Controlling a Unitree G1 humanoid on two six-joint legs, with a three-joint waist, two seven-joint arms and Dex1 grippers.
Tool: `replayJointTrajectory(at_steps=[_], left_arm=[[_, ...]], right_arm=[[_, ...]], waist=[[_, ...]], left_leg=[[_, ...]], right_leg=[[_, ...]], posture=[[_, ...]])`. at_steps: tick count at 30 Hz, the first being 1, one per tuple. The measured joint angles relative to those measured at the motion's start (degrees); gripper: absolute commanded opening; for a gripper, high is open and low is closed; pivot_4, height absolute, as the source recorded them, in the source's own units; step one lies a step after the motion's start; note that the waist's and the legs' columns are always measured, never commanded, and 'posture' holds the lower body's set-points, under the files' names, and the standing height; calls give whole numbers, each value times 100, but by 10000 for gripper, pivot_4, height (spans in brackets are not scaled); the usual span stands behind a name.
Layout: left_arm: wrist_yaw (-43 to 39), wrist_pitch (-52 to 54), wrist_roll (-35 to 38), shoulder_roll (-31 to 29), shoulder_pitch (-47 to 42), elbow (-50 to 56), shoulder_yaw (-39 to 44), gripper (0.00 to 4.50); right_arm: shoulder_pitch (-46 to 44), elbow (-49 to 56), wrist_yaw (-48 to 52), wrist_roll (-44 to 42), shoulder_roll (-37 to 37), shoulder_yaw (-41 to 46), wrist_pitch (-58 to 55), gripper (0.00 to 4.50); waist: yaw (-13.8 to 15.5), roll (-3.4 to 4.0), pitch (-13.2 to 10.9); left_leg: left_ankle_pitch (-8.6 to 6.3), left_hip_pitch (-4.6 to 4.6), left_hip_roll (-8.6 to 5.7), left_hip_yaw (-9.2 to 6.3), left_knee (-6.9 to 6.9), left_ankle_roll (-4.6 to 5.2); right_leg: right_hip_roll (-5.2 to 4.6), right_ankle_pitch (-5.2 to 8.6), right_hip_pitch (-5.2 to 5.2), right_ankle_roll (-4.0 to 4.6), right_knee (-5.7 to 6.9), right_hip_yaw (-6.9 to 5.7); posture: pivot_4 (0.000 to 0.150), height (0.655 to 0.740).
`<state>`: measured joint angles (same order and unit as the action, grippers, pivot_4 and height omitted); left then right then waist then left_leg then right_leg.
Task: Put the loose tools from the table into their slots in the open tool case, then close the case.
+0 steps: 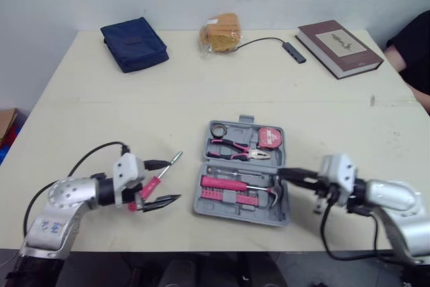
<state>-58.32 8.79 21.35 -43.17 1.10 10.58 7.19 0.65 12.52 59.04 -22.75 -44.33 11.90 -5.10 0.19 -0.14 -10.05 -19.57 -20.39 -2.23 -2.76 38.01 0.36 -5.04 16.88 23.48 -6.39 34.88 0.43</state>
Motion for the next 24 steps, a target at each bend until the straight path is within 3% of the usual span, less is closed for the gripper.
replayJointTrajectory(at_steps=[1,8,13,16,20,24], left_arm=[[1,-83,-64,-35,45,-42,62,45000],[640,-651,-112,34,354,-975,1469,45000],[851,-903,-120,-7,682,-1983,2223,45000],[859,-950,-120,-11,816,-2161,2392,45000],[830,-830,-17,-9,839,-2060,2433,45000],[880,-342,184,148,884,-914,2089,45000]], right_arm=[[-15,-95,1,-66,-21,129,-7,7865],[227,-2480,306,172,-572,1624,1737,43697],[252,-4336,421,373,-747,1932,2890,44489],[252,-4622,531,358,-838,2003,3041,44489],[207,-4425,626,297,-873,1921,2820,44489],[-132,-3219,399,-49,-356,1537,2321,44489]], waist=[[-1,0,0],[26,4,-2],[-57,8,-4],[-88,8,-4],[-73,8,-4],[-80,13,-3]], left_leg=[[0,0,1,0,0,0],[-3,4,1,7,-6,6],[-19,15,1,25,-12,35],[-20,20,4,24,-14,36],[-20,19,3,21,-14,35],[-10,18,4,17,-11,4]], right_leg=[[0,1,1,1,3,0],[-1,1,-1,2,-2,-1],[0,1,-1,2,5,11],[-1,1,-3,2,8,13],[-6,1,-3,3,11,12],[-6,1,-3,2,15,14]], posture=[[1500,7400],[1500,7400],[1500,7400],[1500,7400],[1500,7400],[1500,7400]])
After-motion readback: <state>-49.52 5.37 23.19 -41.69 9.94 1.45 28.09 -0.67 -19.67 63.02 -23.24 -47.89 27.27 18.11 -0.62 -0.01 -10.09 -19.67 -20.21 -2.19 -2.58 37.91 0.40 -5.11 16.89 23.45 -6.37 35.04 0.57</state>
